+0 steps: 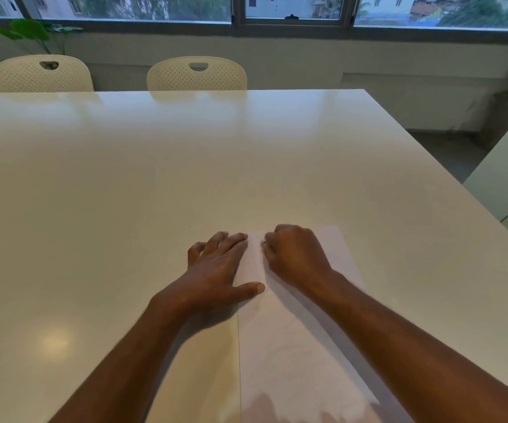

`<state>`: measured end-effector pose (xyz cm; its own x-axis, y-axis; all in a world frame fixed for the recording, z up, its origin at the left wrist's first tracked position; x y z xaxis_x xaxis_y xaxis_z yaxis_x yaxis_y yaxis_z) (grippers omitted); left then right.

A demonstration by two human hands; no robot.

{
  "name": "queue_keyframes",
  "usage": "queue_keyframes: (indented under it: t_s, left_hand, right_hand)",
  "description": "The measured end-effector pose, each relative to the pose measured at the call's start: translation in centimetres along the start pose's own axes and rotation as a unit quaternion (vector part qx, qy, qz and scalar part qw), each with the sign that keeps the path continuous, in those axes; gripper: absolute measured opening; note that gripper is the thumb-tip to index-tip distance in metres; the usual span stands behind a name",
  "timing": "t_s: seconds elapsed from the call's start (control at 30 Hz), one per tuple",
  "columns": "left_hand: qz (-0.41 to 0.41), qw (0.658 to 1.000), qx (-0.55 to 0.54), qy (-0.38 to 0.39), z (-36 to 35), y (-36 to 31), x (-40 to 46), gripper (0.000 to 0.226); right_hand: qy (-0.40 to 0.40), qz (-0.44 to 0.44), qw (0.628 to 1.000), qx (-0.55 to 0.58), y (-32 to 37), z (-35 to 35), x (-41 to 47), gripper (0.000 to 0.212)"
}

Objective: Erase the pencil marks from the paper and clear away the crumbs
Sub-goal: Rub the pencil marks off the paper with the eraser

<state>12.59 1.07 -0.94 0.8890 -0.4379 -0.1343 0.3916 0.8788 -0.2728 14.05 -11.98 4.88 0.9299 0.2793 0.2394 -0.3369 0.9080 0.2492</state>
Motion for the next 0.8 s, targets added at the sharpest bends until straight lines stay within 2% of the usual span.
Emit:
queue_keyframes:
  t_s: [0.07, 0.13, 0.27, 0.33, 0.43, 0.6, 0.67, 0.73, 0.8]
  left_hand:
    - [-0.005, 1.0, -0.005, -0.004, 0.2, -0.2, 0.0, 0.093]
    - [-0.006, 1.0, -0.009, -0.007, 0.3, -0.2, 0.0, 0.092]
    - [-0.001, 1.0, 0.002, -0.002, -0.1, 0.1, 0.1, 0.096]
    - [-0.003, 1.0, -0.003, -0.002, -0.1, 0.2, 0.1, 0.095]
    - [-0.011, 1.0, -0.003, -0.008, 0.1, 0.0, 0.1, 0.095]
    - [-0.001, 1.0, 0.001, 0.0, -0.2, 0.2, 0.1, 0.096]
    - [-0.005, 1.0, 0.001, -0.003, 0.0, 0.1, 0.0, 0.096]
    - [-0.007, 1.0, 0.002, 0.0, -0.1, 0.0, 0.1, 0.096]
    - [-0.008, 1.0, 0.004, 0.001, -0.1, 0.0, 0.1, 0.097]
  right_hand:
    - [0.056, 0.072, 0.995, 0.043, 2.9, -0.7, -1.4, 0.028]
    - [0.09, 0.082, 0.991, 0.056, 3.1, -1.0, -1.7, 0.028]
    - [-0.006, -0.041, 0.999, -0.017, -1.8, 0.1, 0.3, 0.031]
    - [-0.003, -0.003, 1.0, -0.005, 0.1, -0.1, -0.3, 0.029]
    - [0.068, 0.063, 0.994, 0.06, 3.1, -0.9, -2.2, 0.029]
    - [-0.026, -0.075, 0.997, -0.021, -2.8, 0.5, -0.3, 0.028]
    - [-0.002, -0.019, 1.0, 0.002, -0.6, -0.3, -0.9, 0.029]
    - [0.061, 0.044, 0.995, 0.064, 2.1, -1.1, -2.4, 0.03]
    - [0.066, 0.037, 0.996, 0.047, 1.4, -0.9, -2.4, 0.032]
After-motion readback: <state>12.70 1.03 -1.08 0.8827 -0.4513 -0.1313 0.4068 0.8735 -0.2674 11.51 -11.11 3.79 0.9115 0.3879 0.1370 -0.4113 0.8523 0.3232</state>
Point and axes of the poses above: each hand's wrist, its own x-axis towards the middle knuckle, its own z-axis out of the back of the hand, y = z × x, the point moved 8 cm from there along x, towards the middle knuckle, and after that the axes turned 1 degree about -z, right-handed, at the moved point
